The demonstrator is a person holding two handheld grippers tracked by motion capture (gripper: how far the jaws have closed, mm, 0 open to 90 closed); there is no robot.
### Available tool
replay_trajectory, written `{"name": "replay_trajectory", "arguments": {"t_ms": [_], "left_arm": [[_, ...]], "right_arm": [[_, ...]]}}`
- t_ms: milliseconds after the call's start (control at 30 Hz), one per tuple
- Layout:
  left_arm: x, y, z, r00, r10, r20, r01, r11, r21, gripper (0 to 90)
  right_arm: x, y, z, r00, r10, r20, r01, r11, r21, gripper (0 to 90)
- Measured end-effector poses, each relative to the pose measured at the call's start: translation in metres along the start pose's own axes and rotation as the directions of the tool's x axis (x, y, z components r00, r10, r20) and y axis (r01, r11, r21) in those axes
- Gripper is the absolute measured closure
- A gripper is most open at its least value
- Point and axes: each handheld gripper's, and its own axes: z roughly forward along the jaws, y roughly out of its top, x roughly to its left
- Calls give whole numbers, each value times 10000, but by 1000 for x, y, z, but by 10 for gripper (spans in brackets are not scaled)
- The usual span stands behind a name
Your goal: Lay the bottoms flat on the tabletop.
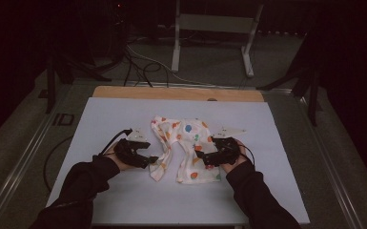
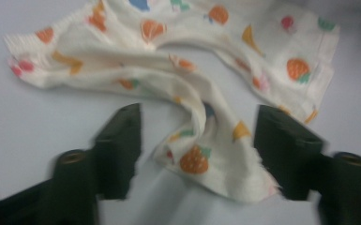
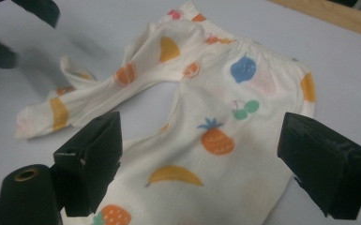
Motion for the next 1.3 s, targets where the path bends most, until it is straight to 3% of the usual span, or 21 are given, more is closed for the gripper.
{"name": "replay_trajectory", "arguments": {"t_ms": [267,433,500,767,933,1067,1300], "left_arm": [[2,-15,21,9993,361,42,-362,9985,414,549],[-1,-19,27,9990,421,-117,-414,9973,608,854],[-2,-20,24,9995,297,-88,-291,9976,627,888],[-11,-29,-4,9985,-133,-526,155,9990,413,898],[-18,-40,-20,9944,-529,-919,545,9984,150,897],[-22,-50,-31,9918,-823,-981,826,9966,-17,896],[-22,-70,-46,9785,-1561,-1350,1529,9877,-340,896]], "right_arm": [[3,-8,-3,10000,-24,-81,25,9999,102,142],[4,-10,-4,9999,-66,-121,67,10000,61,142],[5,-12,-6,9999,-59,-85,60,9999,119,142],[4,-14,-12,10000,-42,-59,42,10000,72,142],[4,-14,-15,10000,-24,9,24,10000,69,142],[4,-15,-18,10000,-47,30,47,10000,12,142],[4,-16,-23,10000,0,83,0,10000,-48,142]]}}
